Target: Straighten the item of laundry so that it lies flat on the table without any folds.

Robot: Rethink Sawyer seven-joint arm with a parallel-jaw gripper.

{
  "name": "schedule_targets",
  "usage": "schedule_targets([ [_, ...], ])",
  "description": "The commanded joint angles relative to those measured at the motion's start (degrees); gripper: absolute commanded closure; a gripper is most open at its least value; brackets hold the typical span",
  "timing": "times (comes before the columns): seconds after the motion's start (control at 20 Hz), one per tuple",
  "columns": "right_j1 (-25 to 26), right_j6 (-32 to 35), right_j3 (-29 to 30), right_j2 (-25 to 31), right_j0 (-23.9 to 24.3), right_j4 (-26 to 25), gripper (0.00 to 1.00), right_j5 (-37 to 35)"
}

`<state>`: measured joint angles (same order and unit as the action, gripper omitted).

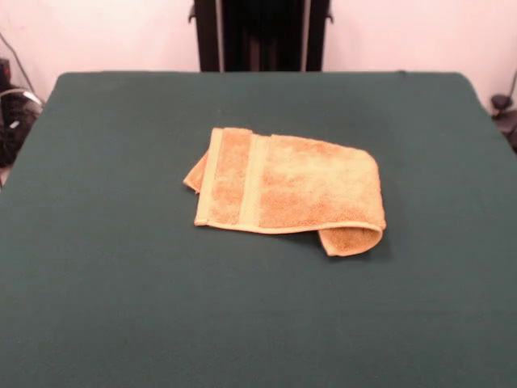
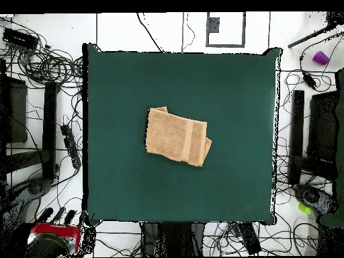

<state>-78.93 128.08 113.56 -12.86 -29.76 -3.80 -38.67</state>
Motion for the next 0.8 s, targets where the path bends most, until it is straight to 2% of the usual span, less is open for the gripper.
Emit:
schedule_targets([
  [0.05, 4.10, -0.80, 9.16, 3.87, 6.76, 3.77, 0.00, 6.48],
  [0.2, 1.19, -13.67, 19.54, 11.95, 15.78, 9.54, 0.00, 17.77],
  [0.25, 0.05, -17.24, 23.13, 16.71, 19.75, 11.90, 0.00, 22.00],
  [0.3, -0.69, -19.08, 27.41, 25.51, 25.35, 16.17, 0.00, 27.12],
  [0.4, 2.53, -9.53, 29.93, 41.70, 35.42, 10.81, 0.00, 35.31],
  [0.45, 5.05, -5.80, 29.08, 43.26, 36.41, 6.80, 0.00, 37.34],
  [0.55, 10.25, -2.31, 25.02, 37.89, 33.05, 1.10, 0.00, 38.94],
  [0.7, 17.08, 1.41, 20.06, 29.58, 27.32, -3.26, 0.00, 44.54],
  [0.8, 19.82, 1.72, 18.94, 28.03, 26.48, -5.14, 0.00, 45.97],
])
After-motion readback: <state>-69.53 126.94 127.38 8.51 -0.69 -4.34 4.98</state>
